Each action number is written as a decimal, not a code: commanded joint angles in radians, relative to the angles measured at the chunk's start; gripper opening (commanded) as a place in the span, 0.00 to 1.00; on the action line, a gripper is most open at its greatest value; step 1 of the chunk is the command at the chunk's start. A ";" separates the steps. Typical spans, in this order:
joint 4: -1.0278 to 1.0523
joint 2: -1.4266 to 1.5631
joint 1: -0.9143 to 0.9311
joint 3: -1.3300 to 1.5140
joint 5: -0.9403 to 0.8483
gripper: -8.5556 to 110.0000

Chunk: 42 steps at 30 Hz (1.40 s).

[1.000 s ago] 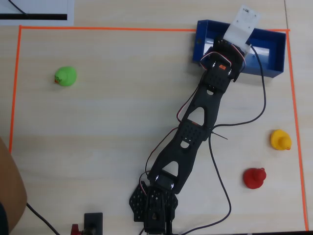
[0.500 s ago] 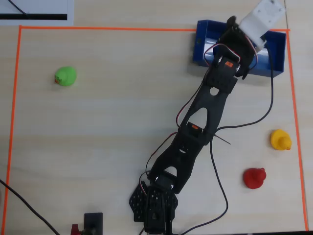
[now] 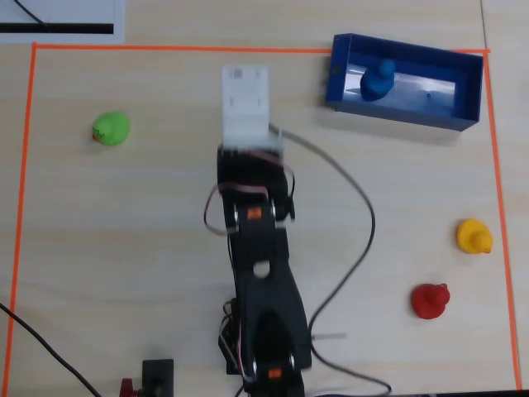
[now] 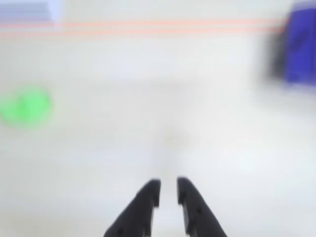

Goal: Grasp blue duck and put it into box.

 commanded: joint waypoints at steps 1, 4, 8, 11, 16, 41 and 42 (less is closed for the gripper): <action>0.106 0.449 -0.020 0.597 -0.021 0.07; 0.144 0.598 -0.003 0.729 -0.066 0.07; 0.183 0.712 0.009 0.821 -0.087 0.07; 0.199 0.796 0.015 0.888 -0.089 0.07; 0.291 0.910 0.009 0.931 -0.089 0.07; 0.302 0.965 0.026 0.974 -0.091 0.08; 0.302 0.965 0.026 0.974 -0.091 0.08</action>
